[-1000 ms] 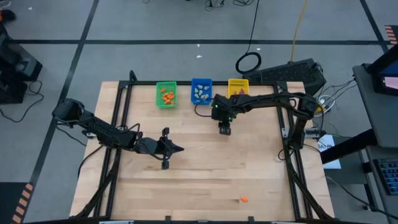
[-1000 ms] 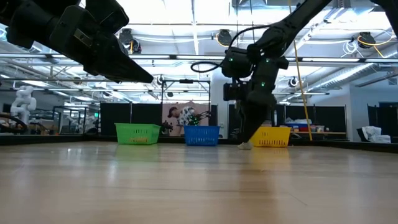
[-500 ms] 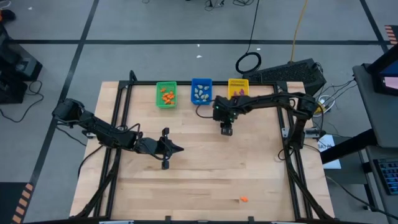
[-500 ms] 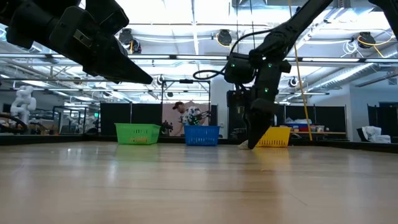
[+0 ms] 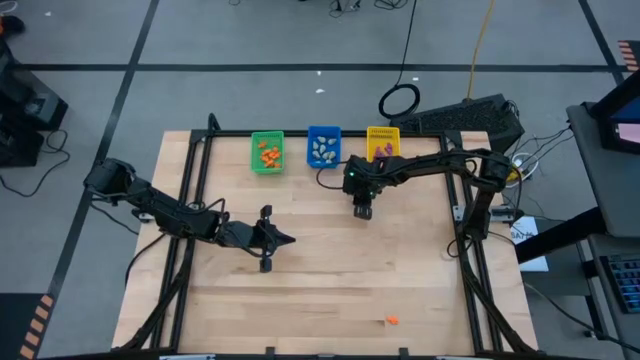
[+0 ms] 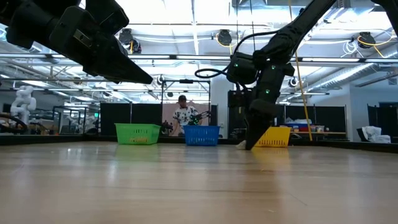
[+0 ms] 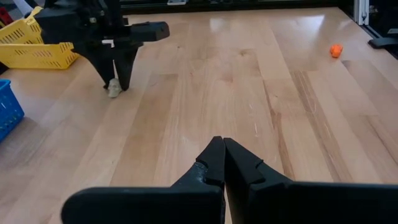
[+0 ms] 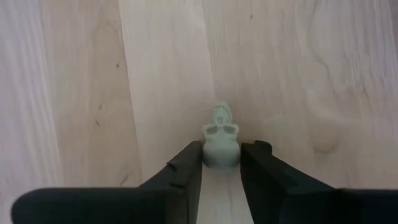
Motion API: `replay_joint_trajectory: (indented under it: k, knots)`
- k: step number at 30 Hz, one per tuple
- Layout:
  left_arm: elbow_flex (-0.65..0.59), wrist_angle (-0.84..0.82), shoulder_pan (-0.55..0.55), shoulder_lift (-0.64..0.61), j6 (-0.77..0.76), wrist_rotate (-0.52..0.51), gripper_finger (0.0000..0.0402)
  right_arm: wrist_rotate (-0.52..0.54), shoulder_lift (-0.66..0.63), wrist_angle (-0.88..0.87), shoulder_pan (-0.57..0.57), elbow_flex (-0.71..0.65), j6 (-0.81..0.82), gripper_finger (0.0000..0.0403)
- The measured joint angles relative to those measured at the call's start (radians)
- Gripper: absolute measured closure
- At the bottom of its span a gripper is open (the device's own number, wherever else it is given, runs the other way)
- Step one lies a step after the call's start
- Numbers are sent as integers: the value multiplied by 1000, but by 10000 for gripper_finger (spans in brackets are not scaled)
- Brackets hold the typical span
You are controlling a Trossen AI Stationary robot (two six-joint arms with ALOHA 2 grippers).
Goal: Sort Halloween decoration
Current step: Put the white skull toy into the blue bin
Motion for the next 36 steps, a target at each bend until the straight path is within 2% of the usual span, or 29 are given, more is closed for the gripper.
replay_joint_trajectory:
  k: [9,19,27,31,36]
  knots:
    - [0,0,0,0,0,0,402,4,-1,11,0,1,6,335]
    - [0,0,0,0,-2,0,402,-11,0,8,-3,64,24,334]
    - [0,0,0,0,-3,0,402,-14,-1,-25,-34,228,24,331]
    - [0,0,0,0,-4,0,402,30,9,-25,-80,336,14,332]
    - [0,0,0,0,-4,0,402,36,90,-64,-144,470,-8,332]
